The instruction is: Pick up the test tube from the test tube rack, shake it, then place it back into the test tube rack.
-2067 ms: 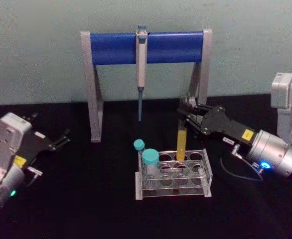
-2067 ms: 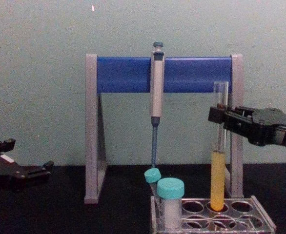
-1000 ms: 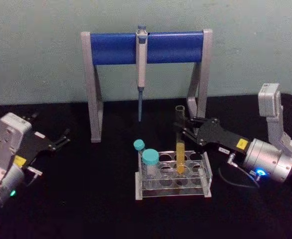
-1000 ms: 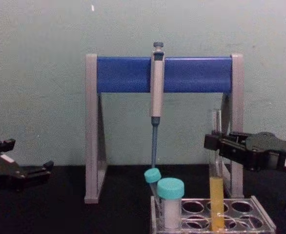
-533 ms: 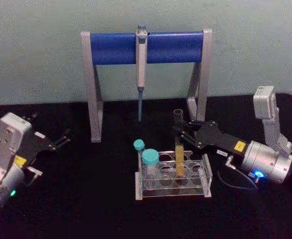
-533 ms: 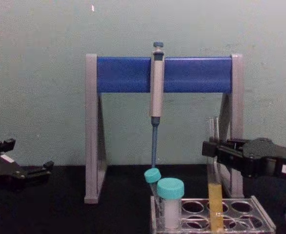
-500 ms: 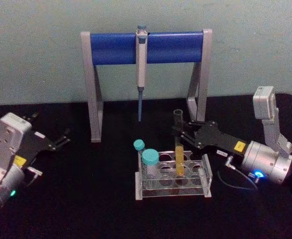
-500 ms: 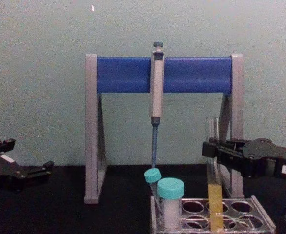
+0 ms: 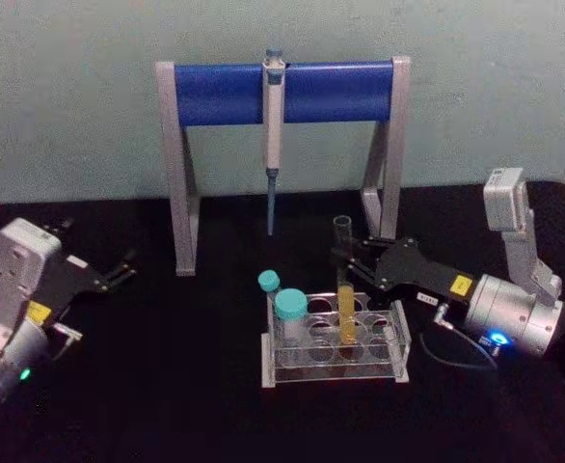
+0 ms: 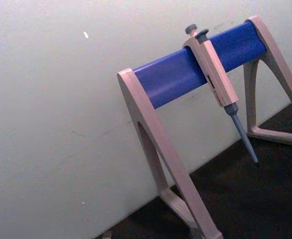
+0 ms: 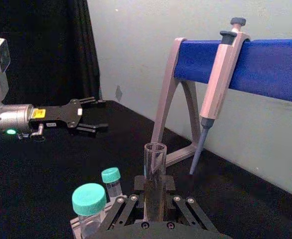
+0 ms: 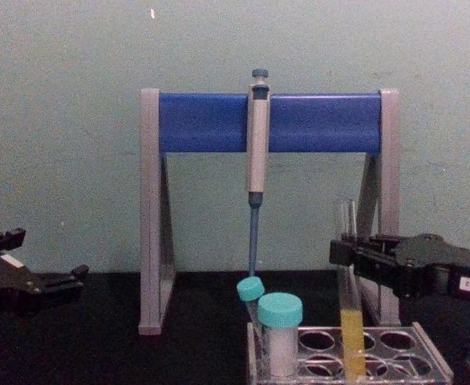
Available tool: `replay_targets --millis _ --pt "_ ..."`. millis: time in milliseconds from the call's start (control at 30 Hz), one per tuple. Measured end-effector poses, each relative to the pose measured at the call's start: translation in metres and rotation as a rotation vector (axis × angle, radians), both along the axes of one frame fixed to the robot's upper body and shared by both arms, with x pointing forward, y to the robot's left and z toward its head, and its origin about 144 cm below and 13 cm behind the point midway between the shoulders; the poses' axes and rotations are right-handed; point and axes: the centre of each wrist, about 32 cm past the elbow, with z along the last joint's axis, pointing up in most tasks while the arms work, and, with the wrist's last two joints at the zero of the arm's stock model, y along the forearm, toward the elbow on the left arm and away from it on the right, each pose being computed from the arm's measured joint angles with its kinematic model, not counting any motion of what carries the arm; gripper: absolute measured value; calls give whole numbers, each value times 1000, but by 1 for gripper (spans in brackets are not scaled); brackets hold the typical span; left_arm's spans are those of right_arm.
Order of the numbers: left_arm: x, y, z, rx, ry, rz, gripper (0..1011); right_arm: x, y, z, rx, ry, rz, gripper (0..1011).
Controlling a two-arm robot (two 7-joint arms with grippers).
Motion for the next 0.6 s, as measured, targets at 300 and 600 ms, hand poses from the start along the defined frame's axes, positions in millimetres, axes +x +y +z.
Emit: replay_targets --millis 300,600 --pt "0 0 0 0 0 0 1001 0 0 0 -6 11 6 233" --pt "0 0 0 0 0 0 1001 0 1 0 -13 9 4 233"
